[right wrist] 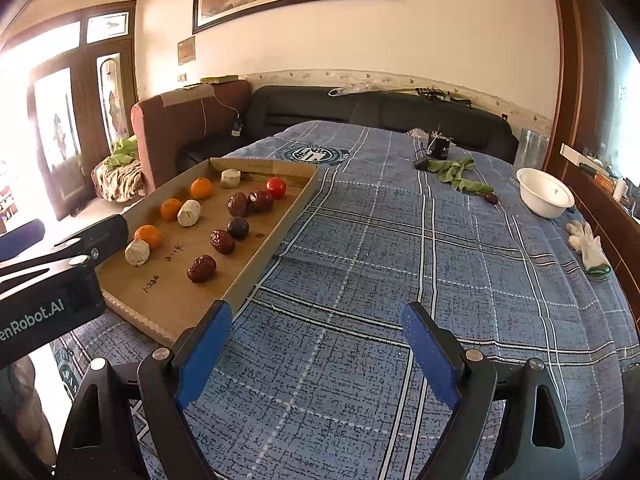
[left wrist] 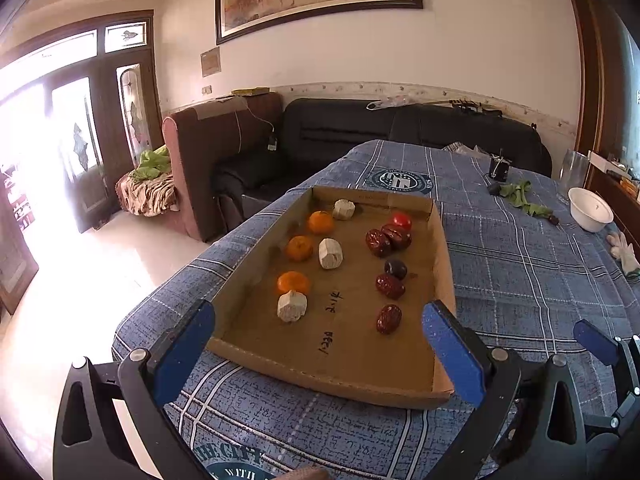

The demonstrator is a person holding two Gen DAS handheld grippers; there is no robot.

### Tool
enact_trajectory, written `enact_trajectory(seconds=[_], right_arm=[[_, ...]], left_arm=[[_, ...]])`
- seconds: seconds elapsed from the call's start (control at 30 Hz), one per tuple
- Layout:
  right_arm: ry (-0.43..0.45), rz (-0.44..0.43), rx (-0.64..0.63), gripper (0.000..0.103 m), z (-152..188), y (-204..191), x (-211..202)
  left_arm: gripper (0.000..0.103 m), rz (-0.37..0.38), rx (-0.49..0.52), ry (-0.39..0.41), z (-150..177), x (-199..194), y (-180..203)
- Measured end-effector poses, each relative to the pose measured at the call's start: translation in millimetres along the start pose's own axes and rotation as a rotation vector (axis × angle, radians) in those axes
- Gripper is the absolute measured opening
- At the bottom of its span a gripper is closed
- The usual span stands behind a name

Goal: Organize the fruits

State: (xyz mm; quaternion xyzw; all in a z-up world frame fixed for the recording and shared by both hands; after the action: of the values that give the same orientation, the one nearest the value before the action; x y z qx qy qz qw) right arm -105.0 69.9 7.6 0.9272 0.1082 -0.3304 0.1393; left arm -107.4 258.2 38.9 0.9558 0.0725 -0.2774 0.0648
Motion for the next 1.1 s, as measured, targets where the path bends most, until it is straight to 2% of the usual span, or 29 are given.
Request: enact_trajectory(seconds=[0.57, 1.1], right_arm=[[-0.011, -0.005, -0.015, 0.091, 4, -4, 1], [0.024, -0.023, -0.124, 0.094, -5, -35, -4]], left_arm=[[0.103, -0.01, 0.019, -0.011, 4, 4, 0], [0.103, -0.052, 0.004, 0.004, -2, 3, -21]])
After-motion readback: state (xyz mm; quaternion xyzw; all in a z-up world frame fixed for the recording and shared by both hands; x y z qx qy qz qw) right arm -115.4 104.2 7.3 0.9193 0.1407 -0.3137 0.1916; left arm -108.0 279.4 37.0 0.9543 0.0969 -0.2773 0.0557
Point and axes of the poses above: each gripper's, at about its wrist camera, not at the fingertips, and x roughly the way its jaws point, y to its right, z to its underside, the point moved 10 cm from there along x, roughly the way its jaws point, and after that the axes turned 14 degrees about z, right-handed, at the moved point
